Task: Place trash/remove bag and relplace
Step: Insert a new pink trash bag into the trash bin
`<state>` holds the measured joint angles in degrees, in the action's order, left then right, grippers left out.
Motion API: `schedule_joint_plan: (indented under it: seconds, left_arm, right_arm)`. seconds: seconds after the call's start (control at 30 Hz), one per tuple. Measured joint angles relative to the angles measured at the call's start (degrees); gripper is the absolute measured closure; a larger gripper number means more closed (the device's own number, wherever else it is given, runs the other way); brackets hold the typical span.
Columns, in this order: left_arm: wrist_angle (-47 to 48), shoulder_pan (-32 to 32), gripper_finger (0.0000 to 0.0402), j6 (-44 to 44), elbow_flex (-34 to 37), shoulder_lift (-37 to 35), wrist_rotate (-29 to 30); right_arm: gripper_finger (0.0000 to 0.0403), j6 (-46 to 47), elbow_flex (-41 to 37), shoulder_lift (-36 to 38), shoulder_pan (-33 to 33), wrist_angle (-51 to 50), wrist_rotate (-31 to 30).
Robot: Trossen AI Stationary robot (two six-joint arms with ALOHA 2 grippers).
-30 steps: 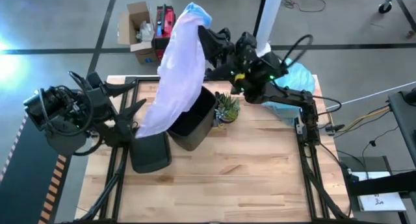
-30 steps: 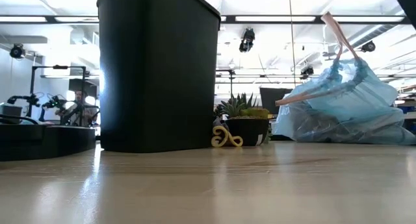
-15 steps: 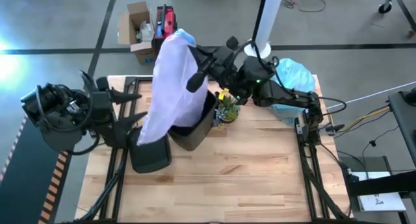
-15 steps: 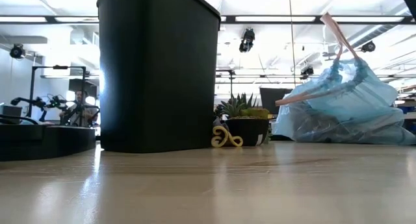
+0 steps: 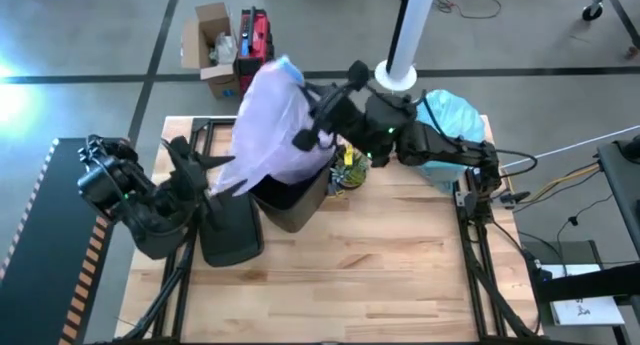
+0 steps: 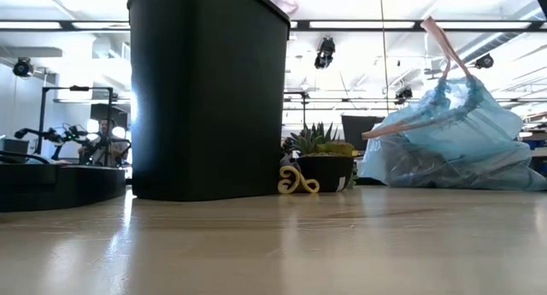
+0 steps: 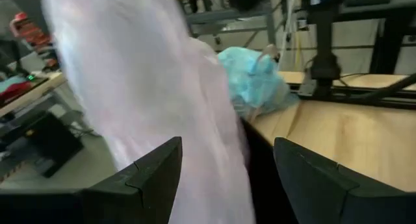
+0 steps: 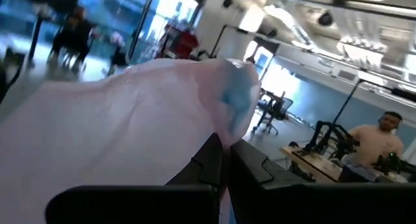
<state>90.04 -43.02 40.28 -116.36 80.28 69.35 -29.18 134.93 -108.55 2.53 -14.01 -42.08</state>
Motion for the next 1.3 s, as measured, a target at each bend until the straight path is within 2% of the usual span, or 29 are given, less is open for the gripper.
schedule_joint_plan:
  seconds: [0.2, 0.3, 0.37, 0.57, 0.8, 0.93, 1.13, 1.23, 1.3]
  left_arm:
    - [-0.05, 1.42, 0.0173, 3.92, 4.95, -5.36, -0.06]
    - [0.02, 2.67, 0.0173, 7.02, 8.53, -8.42, -1.86]
    - [-0.23, 3.74, 0.0173, 8.47, 11.3, -10.03, -4.33]
    - [-5.89, 7.21, 0.0173, 8.38, 19.97, -11.33, -10.76]
    - [-11.54, 12.9, 0.0173, 8.69, 26.88, -9.63, -11.81]
    - [-17.3, 18.38, 0.0176, 7.69, 31.06, -7.77, -11.37]
    - [-18.43, 27.04, 0.0189, 6.47, 33.55, -4.71, -11.17]
    - [-18.16, 29.7, 0.0193, 3.17, 33.64, -3.71, -15.3]
    - [-17.27, 30.29, 0.0195, 1.36, 33.1, -3.72, -18.48]
  right_arm:
    - [0.0403, 4.15, 0.1, 3.13, 0.17, -16.53, -0.17]
    - [0.0403, 5.58, 0.1, 4.32, 0.03, -23.53, -1.74]
    - [0.0403, 4.89, 0.01, 4.81, 0.02, -24.73, -4.94]
    - [0.0403, 4.36, 0.14, 6.54, -1.35, -24.31, -6.62]
    - [0.0403, 8.04, 0.04, 6.09, -3.3, -27.59, -6.77]
    - [0.0396, 8.97, 0.07, 6.03, -3.46, -32.11, -2.64]
    - [0.0343, 11.29, 0.04, 6.51, -2.1, -32.77, 11.17]
    - [0.0309, 10.64, 0.07, 6.4, -1.45, -34.95, 18.59]
    - [0.0291, 9.83, -0.02, 5.8, -1.19, -38.08, 21.04]
